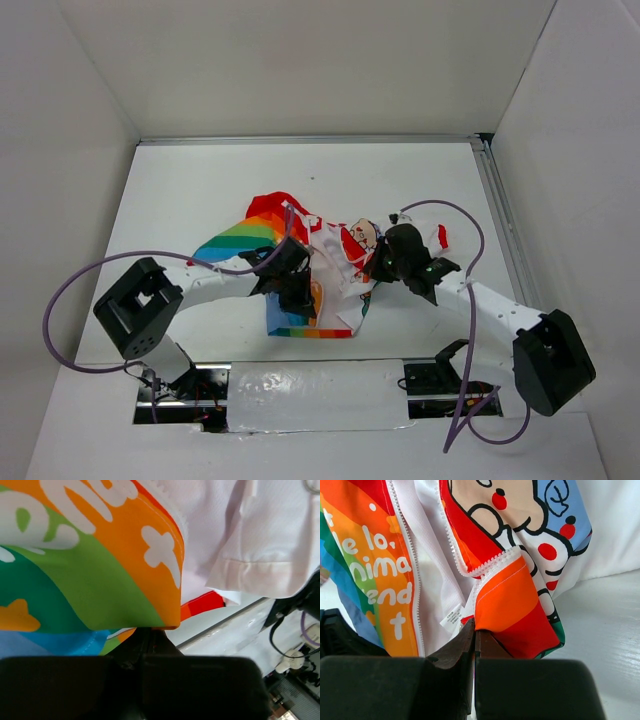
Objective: Zip up the jacket
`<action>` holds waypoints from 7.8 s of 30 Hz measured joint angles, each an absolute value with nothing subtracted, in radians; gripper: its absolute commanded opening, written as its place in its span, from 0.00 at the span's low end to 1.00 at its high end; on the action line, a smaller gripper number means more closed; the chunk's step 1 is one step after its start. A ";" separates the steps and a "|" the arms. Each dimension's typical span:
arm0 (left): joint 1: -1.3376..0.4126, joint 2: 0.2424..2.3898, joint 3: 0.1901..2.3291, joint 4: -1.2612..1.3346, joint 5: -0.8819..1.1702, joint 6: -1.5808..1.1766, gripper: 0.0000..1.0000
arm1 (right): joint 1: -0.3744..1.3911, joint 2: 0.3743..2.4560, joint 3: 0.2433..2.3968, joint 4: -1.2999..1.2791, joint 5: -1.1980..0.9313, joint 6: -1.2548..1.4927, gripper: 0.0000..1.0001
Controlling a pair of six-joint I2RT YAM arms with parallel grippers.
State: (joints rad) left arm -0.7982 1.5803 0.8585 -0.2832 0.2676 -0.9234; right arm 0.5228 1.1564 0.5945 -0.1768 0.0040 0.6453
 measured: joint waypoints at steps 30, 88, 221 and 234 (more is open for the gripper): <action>-0.781 1.179 0.914 -0.161 0.220 -0.977 0.00 | 0.517 0.760 0.450 0.154 -0.496 0.676 0.00; -0.828 1.089 0.828 -0.078 0.061 -1.104 0.00 | 0.590 0.815 0.442 0.239 -0.486 0.792 0.00; -0.830 1.069 0.776 -0.024 0.070 -1.076 0.00 | 0.523 0.894 0.447 0.286 -0.626 0.831 0.00; -0.833 1.071 0.764 0.003 0.110 -1.075 0.00 | 0.528 0.894 0.437 0.382 -0.583 0.897 0.00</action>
State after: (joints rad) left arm -0.8330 1.0710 0.7643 0.0032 0.1104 -1.0748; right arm 0.5278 0.8944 0.4374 0.3824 -0.5831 0.8974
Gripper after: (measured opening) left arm 0.030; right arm 0.010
